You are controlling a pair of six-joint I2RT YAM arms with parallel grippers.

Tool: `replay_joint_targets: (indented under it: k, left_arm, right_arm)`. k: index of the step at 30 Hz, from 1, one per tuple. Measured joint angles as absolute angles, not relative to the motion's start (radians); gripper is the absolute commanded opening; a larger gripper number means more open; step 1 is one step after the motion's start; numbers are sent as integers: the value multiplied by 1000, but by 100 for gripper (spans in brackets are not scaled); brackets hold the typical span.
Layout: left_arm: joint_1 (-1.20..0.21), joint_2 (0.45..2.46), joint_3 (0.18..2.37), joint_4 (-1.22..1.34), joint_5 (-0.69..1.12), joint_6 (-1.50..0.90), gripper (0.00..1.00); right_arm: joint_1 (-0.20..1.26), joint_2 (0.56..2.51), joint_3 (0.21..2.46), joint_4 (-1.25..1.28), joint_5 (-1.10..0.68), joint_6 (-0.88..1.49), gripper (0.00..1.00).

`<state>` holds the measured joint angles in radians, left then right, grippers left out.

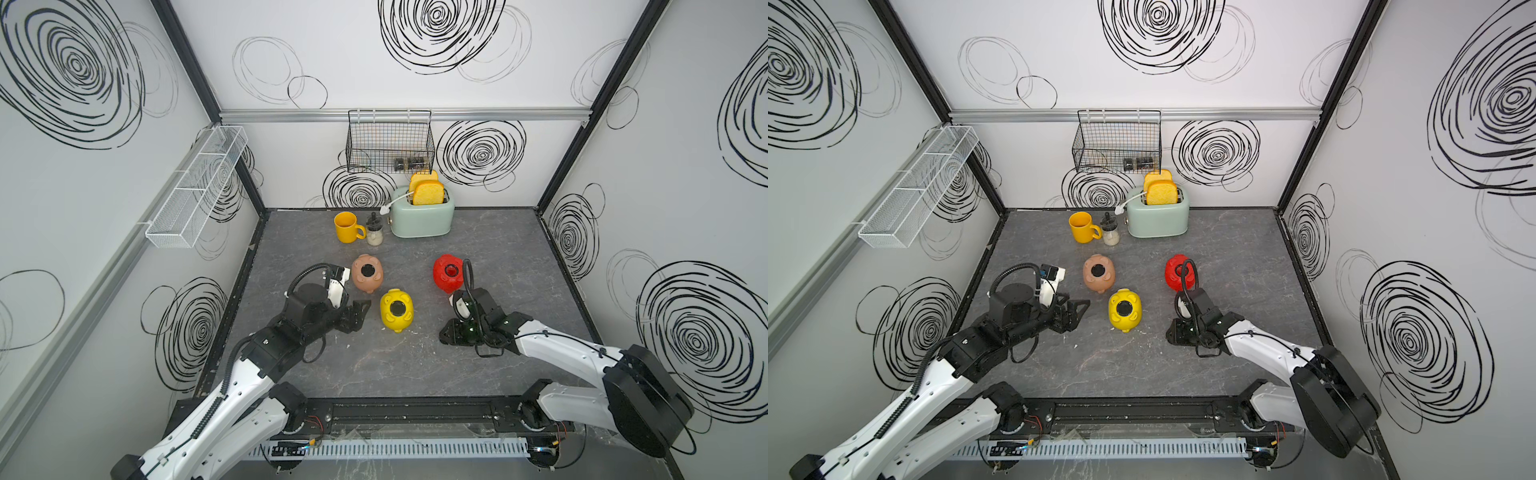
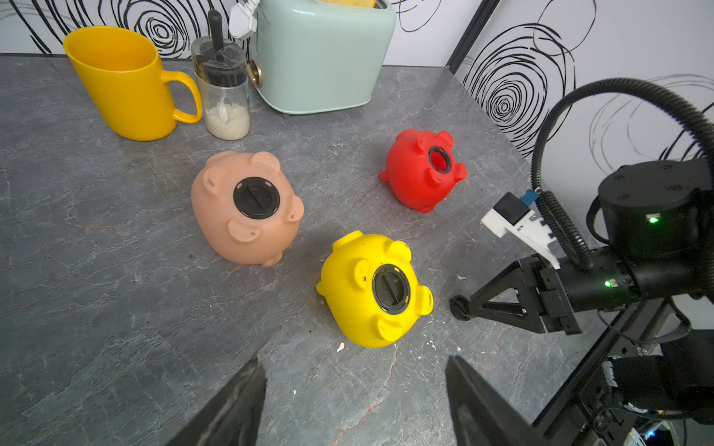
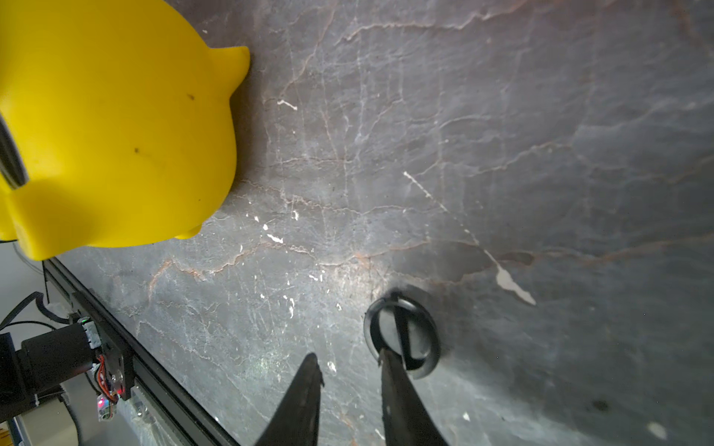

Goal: Close piggy banks
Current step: Pick up the knob at the center of the board.

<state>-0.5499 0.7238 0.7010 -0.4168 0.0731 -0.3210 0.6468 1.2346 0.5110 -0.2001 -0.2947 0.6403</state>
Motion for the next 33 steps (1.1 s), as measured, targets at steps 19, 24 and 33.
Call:
replay_joint_targets:
  k: [19, 24, 33]
  left_arm:
    - [-550, 736, 701, -417, 68, -321, 77]
    - [-550, 741, 701, -417, 68, -321, 77]
    - [-550, 742, 700, -417, 68, -321, 77]
  right_arm:
    - [645, 1314, 467, -95, -280, 648, 30]
    - [645, 1298, 456, -97, -273, 656, 29]
    - [645, 1290, 456, -127, -244, 672, 21]
